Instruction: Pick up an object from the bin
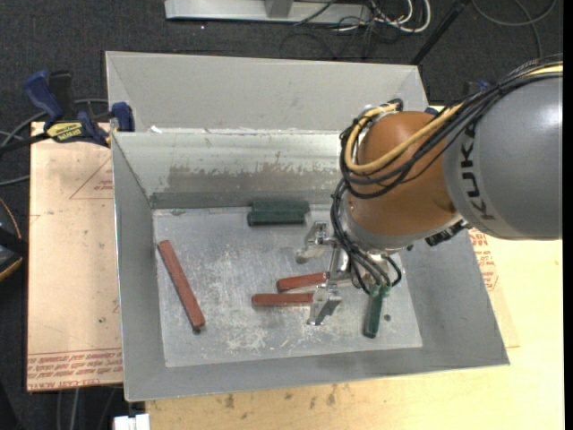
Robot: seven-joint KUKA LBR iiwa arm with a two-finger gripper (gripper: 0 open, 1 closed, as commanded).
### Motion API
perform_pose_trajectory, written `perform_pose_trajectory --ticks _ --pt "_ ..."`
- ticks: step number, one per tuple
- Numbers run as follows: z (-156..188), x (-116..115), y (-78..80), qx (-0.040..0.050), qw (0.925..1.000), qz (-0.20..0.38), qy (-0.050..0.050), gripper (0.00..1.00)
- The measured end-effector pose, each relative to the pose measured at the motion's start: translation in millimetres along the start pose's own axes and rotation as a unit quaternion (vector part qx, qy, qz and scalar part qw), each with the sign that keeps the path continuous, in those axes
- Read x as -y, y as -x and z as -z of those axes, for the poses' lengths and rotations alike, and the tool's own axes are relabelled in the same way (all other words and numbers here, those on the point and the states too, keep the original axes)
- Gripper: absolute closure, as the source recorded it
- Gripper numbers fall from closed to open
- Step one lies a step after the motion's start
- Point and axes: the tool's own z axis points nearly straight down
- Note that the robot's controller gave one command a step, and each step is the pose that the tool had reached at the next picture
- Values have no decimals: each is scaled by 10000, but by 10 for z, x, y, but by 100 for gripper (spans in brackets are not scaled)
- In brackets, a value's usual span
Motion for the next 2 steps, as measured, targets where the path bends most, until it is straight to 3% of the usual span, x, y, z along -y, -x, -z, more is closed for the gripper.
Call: perform_pose_trajectory --ticks 1,2 --pt "-540 -78 202 -37 9972 740 -2 0" --pt "-1054 -158 376 19 9993 375 14 100"
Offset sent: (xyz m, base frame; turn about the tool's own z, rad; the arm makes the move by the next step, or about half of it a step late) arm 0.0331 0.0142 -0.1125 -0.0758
